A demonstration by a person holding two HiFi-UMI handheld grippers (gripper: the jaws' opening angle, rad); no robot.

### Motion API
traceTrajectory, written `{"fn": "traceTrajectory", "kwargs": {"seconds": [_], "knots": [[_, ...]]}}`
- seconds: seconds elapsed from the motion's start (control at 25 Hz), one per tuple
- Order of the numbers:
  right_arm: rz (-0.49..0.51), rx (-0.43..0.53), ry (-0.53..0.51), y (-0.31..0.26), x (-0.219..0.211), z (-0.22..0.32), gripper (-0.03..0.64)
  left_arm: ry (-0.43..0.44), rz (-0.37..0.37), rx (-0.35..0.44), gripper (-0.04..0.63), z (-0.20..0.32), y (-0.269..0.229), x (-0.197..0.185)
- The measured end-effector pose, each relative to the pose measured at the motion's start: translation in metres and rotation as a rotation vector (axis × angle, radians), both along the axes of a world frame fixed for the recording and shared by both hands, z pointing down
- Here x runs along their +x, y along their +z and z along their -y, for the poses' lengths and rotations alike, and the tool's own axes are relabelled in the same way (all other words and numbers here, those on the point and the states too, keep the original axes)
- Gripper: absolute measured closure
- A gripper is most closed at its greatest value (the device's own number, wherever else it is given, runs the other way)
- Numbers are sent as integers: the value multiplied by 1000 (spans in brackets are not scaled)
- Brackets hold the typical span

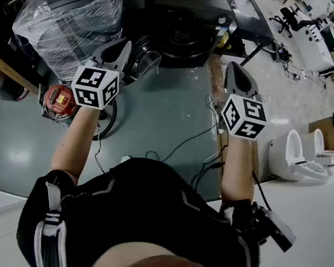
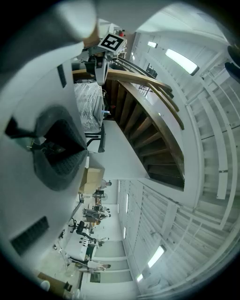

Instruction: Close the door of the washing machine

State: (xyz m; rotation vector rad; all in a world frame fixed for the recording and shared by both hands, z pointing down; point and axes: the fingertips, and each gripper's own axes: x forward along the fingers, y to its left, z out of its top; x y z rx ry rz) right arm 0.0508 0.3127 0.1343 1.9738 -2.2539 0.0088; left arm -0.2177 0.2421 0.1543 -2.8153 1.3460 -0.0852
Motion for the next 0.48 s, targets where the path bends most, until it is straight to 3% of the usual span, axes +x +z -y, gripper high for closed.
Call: {"fn": "traceTrajectory", "kwargs": {"seconds": [0.48], "knots": [[-18, 21, -16, -3, -14, -7, 614, -12, 14, -1, 592, -5, 7, -13]]}}
